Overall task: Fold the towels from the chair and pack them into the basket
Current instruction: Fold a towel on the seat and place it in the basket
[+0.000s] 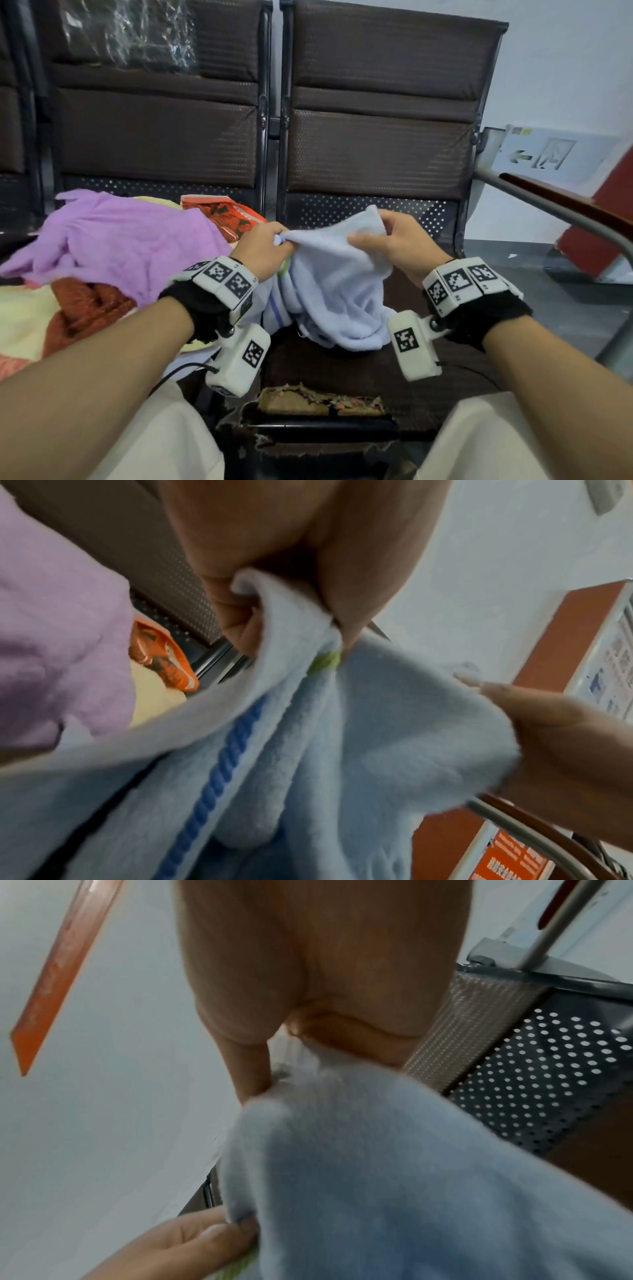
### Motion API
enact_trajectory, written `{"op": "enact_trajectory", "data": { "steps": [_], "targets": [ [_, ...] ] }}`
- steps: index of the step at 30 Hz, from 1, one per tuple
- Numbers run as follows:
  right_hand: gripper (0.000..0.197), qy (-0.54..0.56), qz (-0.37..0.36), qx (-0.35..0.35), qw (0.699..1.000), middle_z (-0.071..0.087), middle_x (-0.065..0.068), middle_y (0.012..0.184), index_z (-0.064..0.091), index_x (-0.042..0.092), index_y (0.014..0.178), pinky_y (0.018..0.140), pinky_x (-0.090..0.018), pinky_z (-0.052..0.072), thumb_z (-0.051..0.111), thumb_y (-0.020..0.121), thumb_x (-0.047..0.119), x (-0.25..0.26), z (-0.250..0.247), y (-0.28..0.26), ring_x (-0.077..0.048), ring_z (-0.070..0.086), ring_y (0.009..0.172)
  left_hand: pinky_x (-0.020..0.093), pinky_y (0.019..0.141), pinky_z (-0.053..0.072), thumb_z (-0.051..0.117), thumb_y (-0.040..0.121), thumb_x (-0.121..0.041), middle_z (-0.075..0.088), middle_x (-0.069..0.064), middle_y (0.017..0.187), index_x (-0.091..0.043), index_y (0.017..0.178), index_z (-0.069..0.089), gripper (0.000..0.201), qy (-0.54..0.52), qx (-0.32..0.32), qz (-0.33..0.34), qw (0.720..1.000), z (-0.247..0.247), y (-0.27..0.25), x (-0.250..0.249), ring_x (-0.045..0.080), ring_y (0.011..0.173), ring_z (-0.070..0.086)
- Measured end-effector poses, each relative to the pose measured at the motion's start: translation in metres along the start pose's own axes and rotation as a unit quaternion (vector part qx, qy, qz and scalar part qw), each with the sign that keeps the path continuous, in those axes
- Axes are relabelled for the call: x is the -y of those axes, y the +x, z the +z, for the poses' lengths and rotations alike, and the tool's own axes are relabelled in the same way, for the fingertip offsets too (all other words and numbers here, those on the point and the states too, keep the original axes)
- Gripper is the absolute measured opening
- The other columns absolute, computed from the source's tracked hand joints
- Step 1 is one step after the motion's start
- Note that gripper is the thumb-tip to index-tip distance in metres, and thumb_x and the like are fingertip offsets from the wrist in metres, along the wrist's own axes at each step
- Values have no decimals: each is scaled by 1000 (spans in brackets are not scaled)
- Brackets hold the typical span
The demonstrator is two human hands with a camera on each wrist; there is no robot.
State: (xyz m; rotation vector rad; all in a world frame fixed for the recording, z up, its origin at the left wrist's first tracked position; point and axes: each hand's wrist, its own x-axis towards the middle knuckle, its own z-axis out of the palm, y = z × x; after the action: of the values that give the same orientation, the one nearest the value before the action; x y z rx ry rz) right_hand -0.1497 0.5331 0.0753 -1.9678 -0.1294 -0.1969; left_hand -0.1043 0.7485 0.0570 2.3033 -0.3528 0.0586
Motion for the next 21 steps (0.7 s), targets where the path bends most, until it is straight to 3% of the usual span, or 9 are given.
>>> {"op": "enact_trajectory", "data": {
  "steps": [1, 3, 5, 7, 9, 12, 16, 18, 21],
  "targets": [
    [16, 2, 15, 13, 1000, 65, -9, 76, 66, 5, 81, 67, -34, 48, 73, 82, 19, 0, 1, -2, -17, 58, 71, 30, 76, 42, 60, 87, -16, 63, 8, 92, -11, 87, 63, 6, -28, 13, -13, 999, 2, -1, 0, 27, 95, 58],
    [21, 10, 35, 14, 999, 59, -8, 72, 64, 7, 76, 65, -35, 43, 68, 87, 24, -1, 4, -5, -19, 53, 69, 28, 88, 45, 68, 83, -19, 63, 7, 109, -8, 106, 64, 26, -92, 38, -59, 993, 4, -4, -1, 20, 103, 58],
    [25, 53, 43, -26, 997, 57, -11, 75, 63, 1, 78, 68, -37, 43, 63, 91, 23, 0, 7, -6, -20, 52, 72, 29, 93, 45, 74, 79, -20, 64, 7, 113, -10, 111, 65, 34, -194, 45, -109, 974, 5, -6, -4, 18, 106, 58],
    [30, 108, 53, -79, 990, 59, -16, 80, 62, -8, 84, 69, -38, 46, 63, 91, 21, 4, 7, -4, -23, 55, 74, 34, 94, 50, 75, 78, -17, 67, 12, 112, -11, 112, 66, 36, -318, 52, -162, 933, 2, -8, -10, 22, 104, 62],
    [28, 156, 65, -127, 977, 54, -14, 72, 58, -2, 74, 63, -34, 44, 64, 89, 21, 8, 7, -2, -22, 52, 67, 39, 88, 54, 72, 80, -10, 67, 13, 109, -11, 116, 64, 37, -417, 60, -187, 887, -2, -10, -17, 24, 98, 65],
    [30, 190, 66, -144, 969, 39, -6, 62, 49, 12, 64, 51, -26, 36, 64, 87, 22, 12, 8, -1, -18, 41, 57, 25, 67, 58, 64, 83, 1, 68, 10, 103, -9, 123, 58, 42, -501, 66, -176, 845, -9, -12, -22, 16, 84, 66],
    [30, 104, 72, -113, 985, 40, -4, 57, 52, 15, 57, 53, -27, 34, 65, 84, 17, 8, 18, -2, -17, 39, 54, 22, 63, 56, 61, 84, 2, 70, 9, 102, -8, 125, 56, 42, -524, 72, -160, 833, -17, -16, -15, 14, 84, 69],
    [6, 94, 70, -98, 988, 50, 0, 52, 68, 12, 83, 47, -24, 37, 63, 84, 9, 11, 24, -4, -15, 45, 45, 19, 61, 55, 59, 84, 6, 72, 7, 90, -7, 124, 56, 42, -519, 67, -142, 840, -19, -18, -11, 12, 75, 70],
    [31, 95, 64, -39, 993, 55, 0, 47, 65, 17, 107, 42, -22, 41, 54, 84, -1, 15, 32, -5, -16, 51, 39, 13, 65, 53, 60, 83, 8, 69, 7, 99, -8, 126, 55, 47, -470, 69, -98, 874, -21, -23, -7, 3, 74, 69]
  ]
}}
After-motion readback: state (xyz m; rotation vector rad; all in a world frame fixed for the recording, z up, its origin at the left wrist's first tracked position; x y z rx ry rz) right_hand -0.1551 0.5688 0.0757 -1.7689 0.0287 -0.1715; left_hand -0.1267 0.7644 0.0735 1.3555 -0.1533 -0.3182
